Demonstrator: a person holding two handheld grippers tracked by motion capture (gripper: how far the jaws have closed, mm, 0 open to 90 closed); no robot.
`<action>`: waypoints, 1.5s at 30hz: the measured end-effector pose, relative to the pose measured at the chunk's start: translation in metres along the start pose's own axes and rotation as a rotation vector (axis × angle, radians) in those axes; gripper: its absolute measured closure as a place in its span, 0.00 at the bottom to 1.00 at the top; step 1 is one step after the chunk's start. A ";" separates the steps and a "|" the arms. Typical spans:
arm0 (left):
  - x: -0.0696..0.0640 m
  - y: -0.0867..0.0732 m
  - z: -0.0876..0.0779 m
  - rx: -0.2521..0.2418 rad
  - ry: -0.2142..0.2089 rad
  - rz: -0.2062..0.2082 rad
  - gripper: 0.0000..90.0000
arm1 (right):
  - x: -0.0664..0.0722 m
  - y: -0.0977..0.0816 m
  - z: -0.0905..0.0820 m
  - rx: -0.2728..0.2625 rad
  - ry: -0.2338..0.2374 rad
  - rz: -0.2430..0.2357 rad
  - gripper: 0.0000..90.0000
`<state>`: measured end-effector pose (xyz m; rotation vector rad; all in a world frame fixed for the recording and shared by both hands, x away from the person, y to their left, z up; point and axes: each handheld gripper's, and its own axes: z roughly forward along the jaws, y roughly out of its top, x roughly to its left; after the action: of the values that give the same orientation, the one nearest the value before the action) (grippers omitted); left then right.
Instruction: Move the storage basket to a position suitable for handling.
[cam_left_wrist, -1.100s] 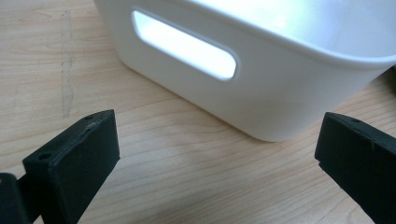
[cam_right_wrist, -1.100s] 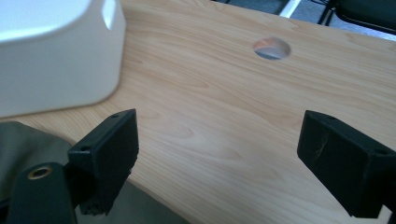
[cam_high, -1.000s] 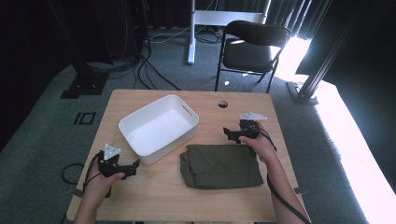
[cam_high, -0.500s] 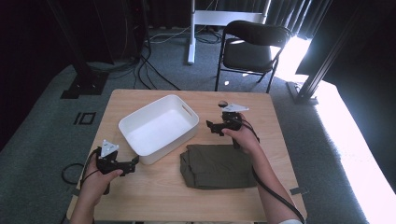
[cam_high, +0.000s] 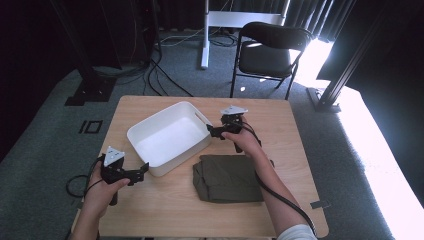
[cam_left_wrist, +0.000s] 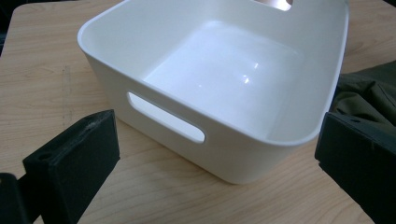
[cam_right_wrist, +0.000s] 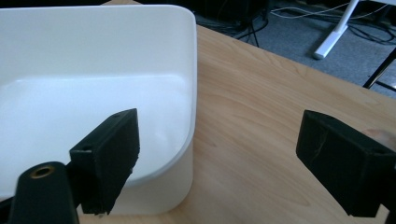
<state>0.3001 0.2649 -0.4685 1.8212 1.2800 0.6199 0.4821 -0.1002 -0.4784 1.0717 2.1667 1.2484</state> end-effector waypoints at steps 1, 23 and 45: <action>0.000 0.001 0.000 -0.004 0.001 -0.005 0.01 | 0.000 0.000 0.003 0.001 -0.004 -0.002 0.15; -0.001 0.002 0.034 -0.028 0.098 -0.047 0.19 | 0.007 -0.002 0.019 0.029 -0.061 -0.080 0.45; -0.005 -0.002 0.043 -0.050 0.126 -0.223 0.59 | 0.023 0.002 0.023 0.073 -0.080 -0.071 0.92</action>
<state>0.3302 0.2462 -0.4938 1.5916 1.5136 0.6449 0.4847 -0.0689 -0.4881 1.0461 2.1846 1.0846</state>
